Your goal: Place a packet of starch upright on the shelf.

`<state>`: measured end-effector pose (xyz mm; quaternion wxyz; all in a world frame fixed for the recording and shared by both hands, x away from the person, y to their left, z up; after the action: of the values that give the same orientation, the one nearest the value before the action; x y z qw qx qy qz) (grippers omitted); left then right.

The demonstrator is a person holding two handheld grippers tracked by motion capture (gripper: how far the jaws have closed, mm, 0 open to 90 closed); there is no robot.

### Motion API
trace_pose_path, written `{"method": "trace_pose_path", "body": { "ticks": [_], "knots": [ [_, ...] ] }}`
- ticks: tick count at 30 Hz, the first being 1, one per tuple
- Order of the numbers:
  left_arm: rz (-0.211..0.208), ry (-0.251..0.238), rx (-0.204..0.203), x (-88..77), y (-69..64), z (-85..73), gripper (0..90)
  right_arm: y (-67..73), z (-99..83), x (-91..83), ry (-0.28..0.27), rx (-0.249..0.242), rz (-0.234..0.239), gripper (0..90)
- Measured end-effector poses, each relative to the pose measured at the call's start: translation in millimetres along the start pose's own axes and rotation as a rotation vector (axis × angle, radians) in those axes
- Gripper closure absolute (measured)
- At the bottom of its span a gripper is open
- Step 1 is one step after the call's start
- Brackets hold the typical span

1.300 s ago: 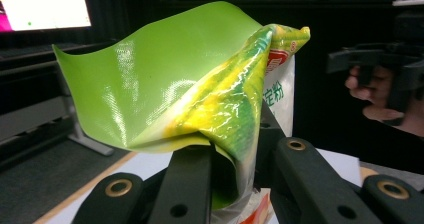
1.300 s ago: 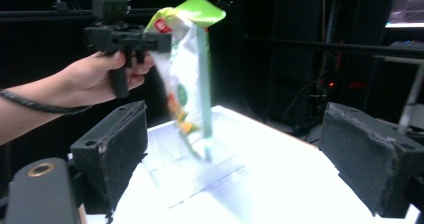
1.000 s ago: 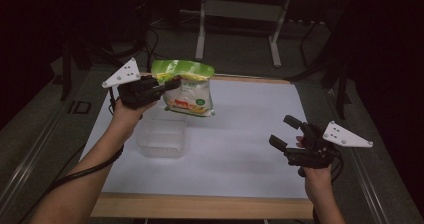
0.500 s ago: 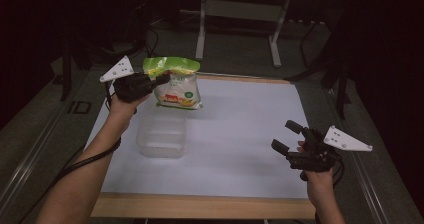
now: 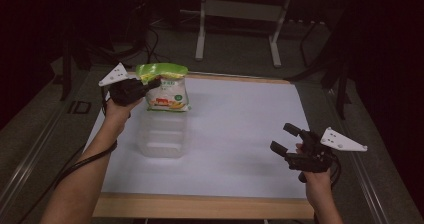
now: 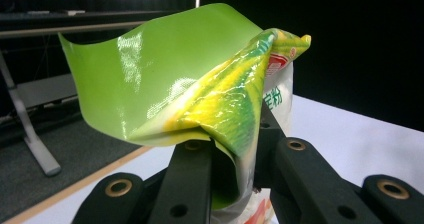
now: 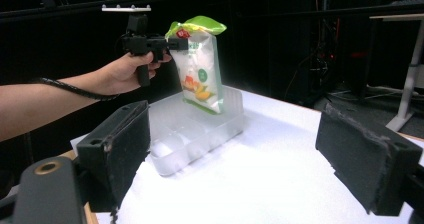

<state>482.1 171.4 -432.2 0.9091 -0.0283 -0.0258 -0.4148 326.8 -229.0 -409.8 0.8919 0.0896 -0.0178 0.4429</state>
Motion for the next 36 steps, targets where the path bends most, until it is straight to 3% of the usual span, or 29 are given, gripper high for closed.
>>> {"method": "trace_pose_path", "body": {
  "ticks": [9,12,22,27,33,34,36],
  "knots": [
    [0.02,0.046,-0.022,-3.0,1.1,-26.4,82.4,-1.1,-1.5,-1.8,0.0,0.002,-0.002,14.3],
    [0.028,0.036,-0.037,-5.2,3.7,-28.8,82.4,-1.6,-3.8,-2.5,0.008,-0.001,-0.005,14.3],
    [0.04,0.074,-0.026,-12.9,10.8,-38.9,82.5,-2.9,-8.1,-1.7,0.012,0.013,-0.002,14.4],
    [0.036,0.111,0.003,-13.4,10.3,-46.5,82.5,-1.5,-9.7,-1.1,0.02,0.015,0.003,14.4],
    [-0.01,0.159,0.03,-8.1,0.4,-59.8,82.5,-1.8,-10.3,-0.8,0.019,0.015,0.004,14.4],
    [-0.029,0.198,0.05,-4.9,-3.5,-67.7,82.5,-1.6,-11.2,-0.7,0.021,0.017,0.004,14.4],
    [-0.028,0.206,0.063,-3.0,-5.4,-71.3,82.6,-1.1,-11.5,-0.7,0.023,0.02,0.006,14.4]
  ]
}}
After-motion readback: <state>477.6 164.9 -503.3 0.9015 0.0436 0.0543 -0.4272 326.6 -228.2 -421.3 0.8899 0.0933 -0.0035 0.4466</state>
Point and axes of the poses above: each handheld gripper's, and its own axes: x roughly forward along the jaws, z roughly out of its top, y roughly to its left, the point moved 9 cm from there along x, roughly forward along the jaws, and after that the axes turned 13 degrees about -y, right-handed, at the moved point
